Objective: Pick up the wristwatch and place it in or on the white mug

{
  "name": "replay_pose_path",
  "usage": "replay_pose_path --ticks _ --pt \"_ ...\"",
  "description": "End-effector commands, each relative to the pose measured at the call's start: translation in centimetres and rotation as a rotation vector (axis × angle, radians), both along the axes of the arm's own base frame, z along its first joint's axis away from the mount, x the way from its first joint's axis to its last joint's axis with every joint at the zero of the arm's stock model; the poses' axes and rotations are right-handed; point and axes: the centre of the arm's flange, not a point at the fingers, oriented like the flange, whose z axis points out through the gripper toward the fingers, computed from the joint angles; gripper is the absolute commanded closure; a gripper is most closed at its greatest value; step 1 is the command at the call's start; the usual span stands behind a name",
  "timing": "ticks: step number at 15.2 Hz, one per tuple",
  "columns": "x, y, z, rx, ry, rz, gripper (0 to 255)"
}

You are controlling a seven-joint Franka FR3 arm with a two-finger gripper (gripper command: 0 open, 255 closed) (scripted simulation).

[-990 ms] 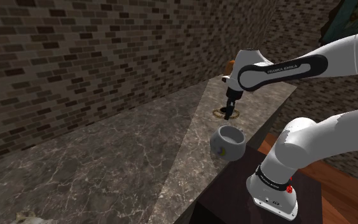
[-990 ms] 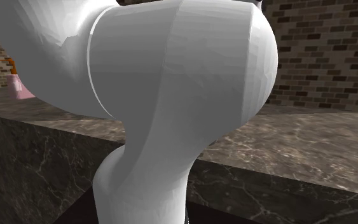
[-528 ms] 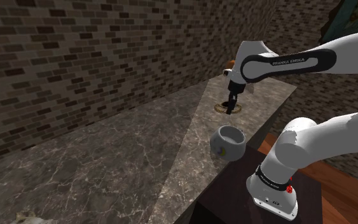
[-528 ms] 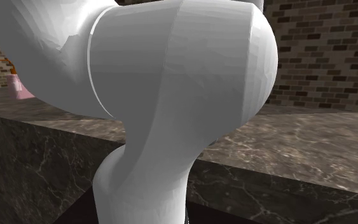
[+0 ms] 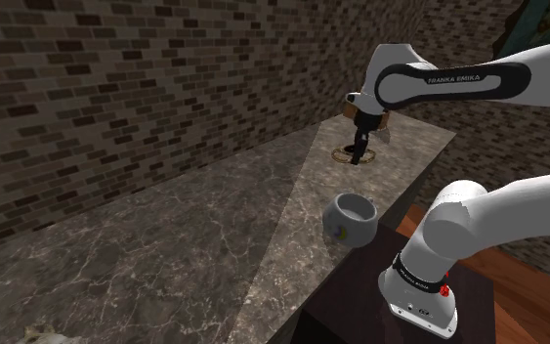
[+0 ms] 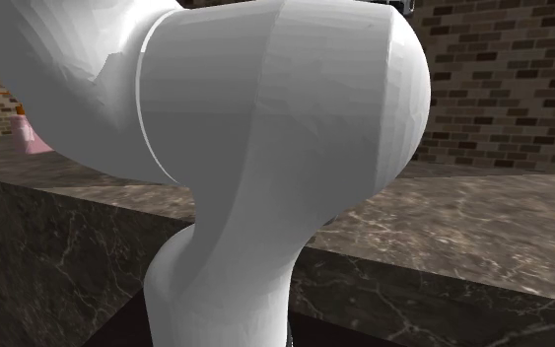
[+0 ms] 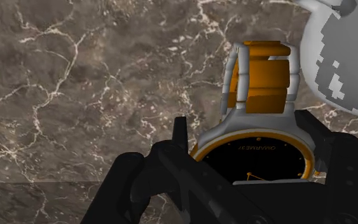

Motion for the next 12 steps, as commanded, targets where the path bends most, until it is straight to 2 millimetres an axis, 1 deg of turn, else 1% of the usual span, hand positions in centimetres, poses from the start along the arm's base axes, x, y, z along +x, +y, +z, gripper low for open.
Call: replay_pose_path --ticks 1,4,5,12 --pt "0.0 0.0 1.0 0.0 0.001 0.0 255" --pt "0.0 0.0 2.6 0.0 0.001 0.0 255" --pt "0.0 0.0 2.7 0.0 0.001 0.0 255" --pt "-5.5 7.5 2.6 0.0 0.001 0.0 255"
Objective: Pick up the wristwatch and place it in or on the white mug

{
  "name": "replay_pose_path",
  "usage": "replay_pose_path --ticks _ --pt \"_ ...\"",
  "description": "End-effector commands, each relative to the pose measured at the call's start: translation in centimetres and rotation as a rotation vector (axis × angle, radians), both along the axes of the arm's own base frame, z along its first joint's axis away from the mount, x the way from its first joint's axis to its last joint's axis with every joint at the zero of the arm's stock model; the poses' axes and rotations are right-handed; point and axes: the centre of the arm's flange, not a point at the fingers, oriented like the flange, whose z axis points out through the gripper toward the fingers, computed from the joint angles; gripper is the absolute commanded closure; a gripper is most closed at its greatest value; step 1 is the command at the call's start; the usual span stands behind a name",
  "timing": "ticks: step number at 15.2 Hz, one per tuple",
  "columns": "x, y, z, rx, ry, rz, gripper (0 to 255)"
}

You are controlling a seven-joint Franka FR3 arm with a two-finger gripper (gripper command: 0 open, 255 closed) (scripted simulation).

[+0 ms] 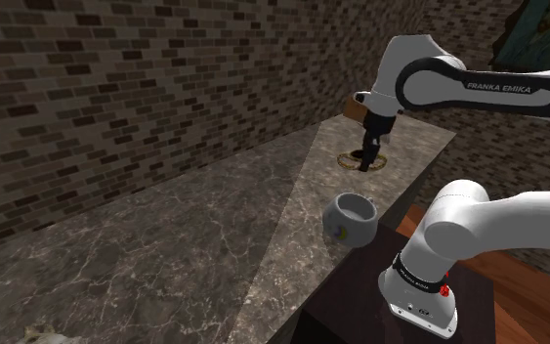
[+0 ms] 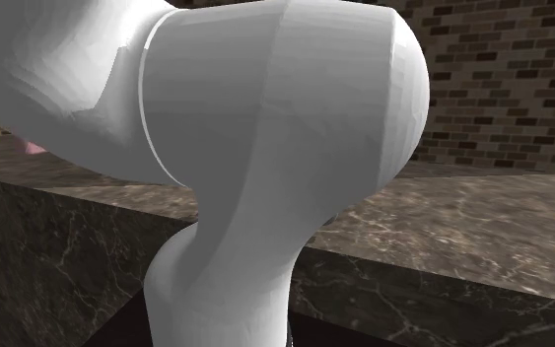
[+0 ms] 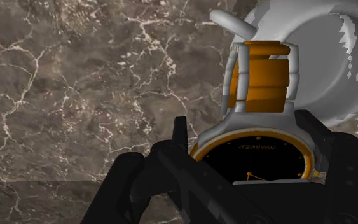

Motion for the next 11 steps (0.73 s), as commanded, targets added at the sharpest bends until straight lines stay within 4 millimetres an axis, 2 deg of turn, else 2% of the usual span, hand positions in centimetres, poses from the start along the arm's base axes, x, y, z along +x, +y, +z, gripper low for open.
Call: replay_pose_path --ticks 1,5,11 --pt "-1.8 2.0 -0.1 0.0 0.0 -0.001 255" --pt "-5.0 6.4 -0.2 0.0 0.0 -0.001 255" --pt "-5.0 6.4 -3.3 0.0 0.0 -0.001 255"
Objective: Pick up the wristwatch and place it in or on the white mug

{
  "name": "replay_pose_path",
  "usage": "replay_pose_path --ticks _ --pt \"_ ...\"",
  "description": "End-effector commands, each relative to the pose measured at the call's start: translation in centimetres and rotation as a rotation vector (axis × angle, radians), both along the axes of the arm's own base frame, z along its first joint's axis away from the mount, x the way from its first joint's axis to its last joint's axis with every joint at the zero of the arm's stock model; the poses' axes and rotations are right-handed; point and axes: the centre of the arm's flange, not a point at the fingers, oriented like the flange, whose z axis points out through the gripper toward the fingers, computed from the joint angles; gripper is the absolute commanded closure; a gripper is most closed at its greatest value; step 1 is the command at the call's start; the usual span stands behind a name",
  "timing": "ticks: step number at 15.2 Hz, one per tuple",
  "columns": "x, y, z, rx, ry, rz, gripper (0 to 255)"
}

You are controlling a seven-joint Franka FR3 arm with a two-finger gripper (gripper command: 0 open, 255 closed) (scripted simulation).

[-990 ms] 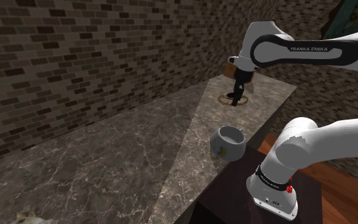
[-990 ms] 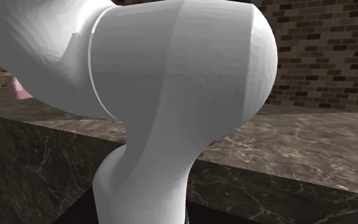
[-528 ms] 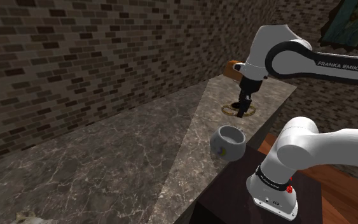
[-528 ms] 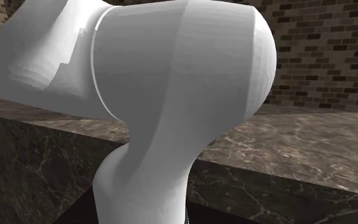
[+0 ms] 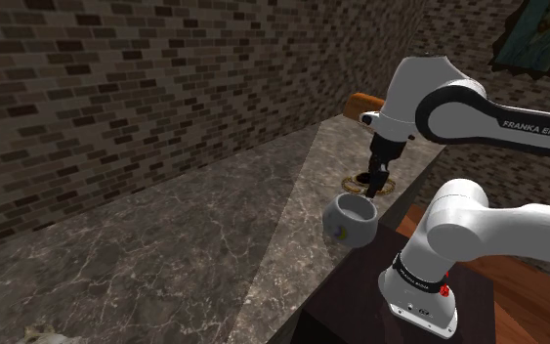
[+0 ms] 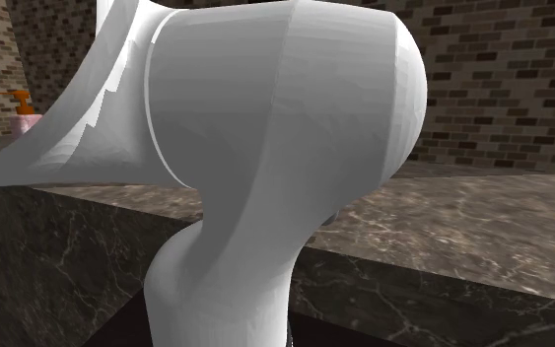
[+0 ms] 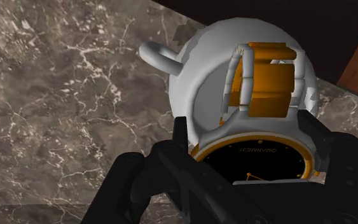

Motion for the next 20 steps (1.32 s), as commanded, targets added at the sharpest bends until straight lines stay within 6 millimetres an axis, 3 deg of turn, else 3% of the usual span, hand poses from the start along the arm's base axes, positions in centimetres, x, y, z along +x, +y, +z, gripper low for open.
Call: replay_pose_path --ticks 1,7,14,15,20 --pt "0.0 0.0 -1.1 0.0 0.0 0.0 255" --pt "0.0 0.0 -4.2 0.0 0.0 0.0 255" --pt "0.0 0.0 -4.2 0.0 0.0 0.0 255" --pt "0.0 0.0 -4.2 0.0 0.0 0.0 0" --pt "0.0 0.0 -4.2 0.0 0.0 0.0 0"
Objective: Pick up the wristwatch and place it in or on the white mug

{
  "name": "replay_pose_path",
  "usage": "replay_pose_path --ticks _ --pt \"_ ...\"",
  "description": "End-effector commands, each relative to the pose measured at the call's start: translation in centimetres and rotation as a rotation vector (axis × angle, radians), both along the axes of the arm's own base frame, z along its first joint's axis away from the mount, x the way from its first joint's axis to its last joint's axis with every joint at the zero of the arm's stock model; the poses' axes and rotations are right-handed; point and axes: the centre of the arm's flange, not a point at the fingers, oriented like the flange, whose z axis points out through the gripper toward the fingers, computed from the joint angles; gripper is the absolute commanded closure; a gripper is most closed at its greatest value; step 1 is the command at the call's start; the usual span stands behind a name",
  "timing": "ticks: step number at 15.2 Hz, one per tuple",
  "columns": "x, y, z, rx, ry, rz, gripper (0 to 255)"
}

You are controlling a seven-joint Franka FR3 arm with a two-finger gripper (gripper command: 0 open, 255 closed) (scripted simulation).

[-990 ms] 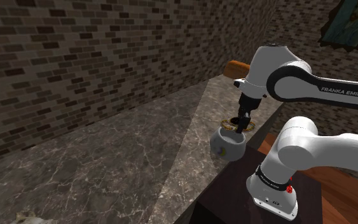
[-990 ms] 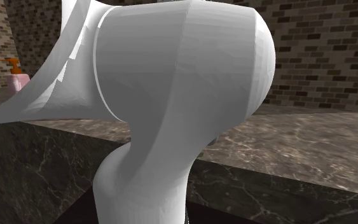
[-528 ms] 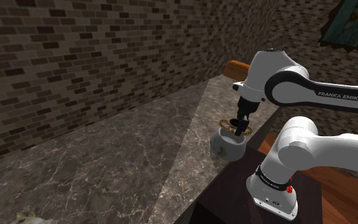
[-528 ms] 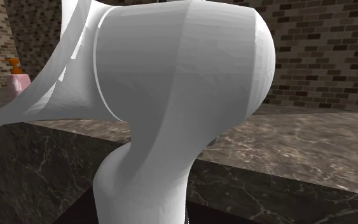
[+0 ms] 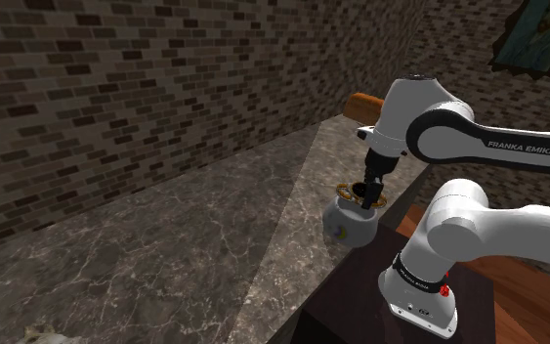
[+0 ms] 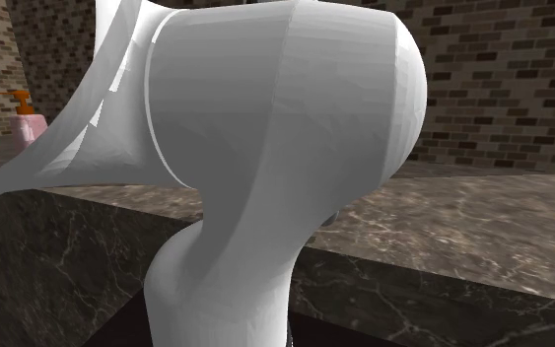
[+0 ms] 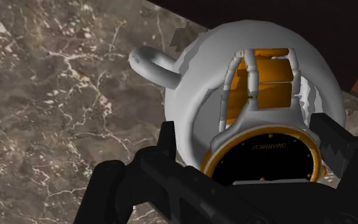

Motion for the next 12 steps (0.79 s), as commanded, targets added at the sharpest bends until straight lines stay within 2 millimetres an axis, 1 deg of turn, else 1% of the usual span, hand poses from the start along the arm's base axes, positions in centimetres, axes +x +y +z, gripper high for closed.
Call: replay_pose_path --ticks 1,4,12 --pt "0.0 0.0 1.3 0.0 0.0 0.0 0" --pt "0.0 0.0 5.0 0.0 0.0 0.0 0" --pt "0.0 0.0 5.0 0.0 0.0 0.0 0"
